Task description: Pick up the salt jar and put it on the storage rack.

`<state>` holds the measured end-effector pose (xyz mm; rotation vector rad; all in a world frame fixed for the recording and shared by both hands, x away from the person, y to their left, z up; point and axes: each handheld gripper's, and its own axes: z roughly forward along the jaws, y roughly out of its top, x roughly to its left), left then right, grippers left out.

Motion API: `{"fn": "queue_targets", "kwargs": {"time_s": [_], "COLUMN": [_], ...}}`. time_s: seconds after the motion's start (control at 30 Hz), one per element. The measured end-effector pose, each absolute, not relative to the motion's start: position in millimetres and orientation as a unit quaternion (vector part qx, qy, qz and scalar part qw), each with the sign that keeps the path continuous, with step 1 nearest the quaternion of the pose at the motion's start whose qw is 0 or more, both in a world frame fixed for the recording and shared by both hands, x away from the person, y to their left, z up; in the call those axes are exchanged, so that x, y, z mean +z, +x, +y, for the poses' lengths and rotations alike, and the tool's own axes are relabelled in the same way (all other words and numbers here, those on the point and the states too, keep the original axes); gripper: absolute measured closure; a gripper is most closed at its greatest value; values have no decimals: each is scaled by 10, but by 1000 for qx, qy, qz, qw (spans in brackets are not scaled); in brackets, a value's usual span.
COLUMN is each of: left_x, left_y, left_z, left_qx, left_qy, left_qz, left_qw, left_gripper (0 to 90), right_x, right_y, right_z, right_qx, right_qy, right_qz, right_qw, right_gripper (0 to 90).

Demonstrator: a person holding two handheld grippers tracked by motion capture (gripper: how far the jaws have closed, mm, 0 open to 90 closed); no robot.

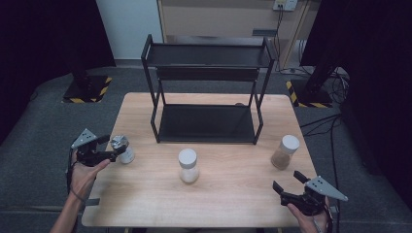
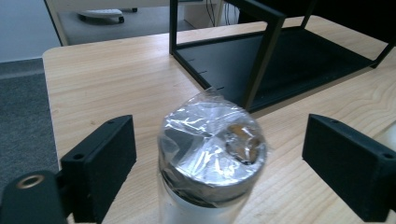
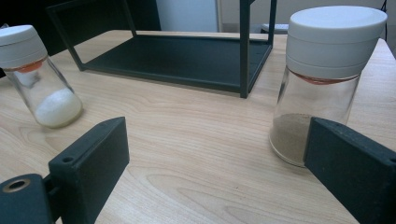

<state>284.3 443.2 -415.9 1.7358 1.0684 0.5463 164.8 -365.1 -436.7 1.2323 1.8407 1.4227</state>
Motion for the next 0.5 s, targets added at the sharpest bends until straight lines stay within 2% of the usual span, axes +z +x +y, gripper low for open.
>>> {"fn": "queue_targets", "kwargs": {"time_s": [0.23,0.47,0.5], "left_x": [-4241,-4312,-4316], "left_y": [2941,2931,2926], "left_z": [4387,4334,4333], "left_qx": [223,250,252], "left_qy": [727,727,727], "left_qz": [428,419,417], "left_qw": [489,483,483], "left_gripper": [169,334,336], "right_x": [-4371,-4373,-4371], "right_y": [1652,1651,1650], "right_z": [-3655,-3658,-3657], "right_qx": [524,524,525], "right_qy": [453,453,454], "right_qz": [676,676,675], "right_qw": [251,252,251], "right_gripper": [72,73,73]}}
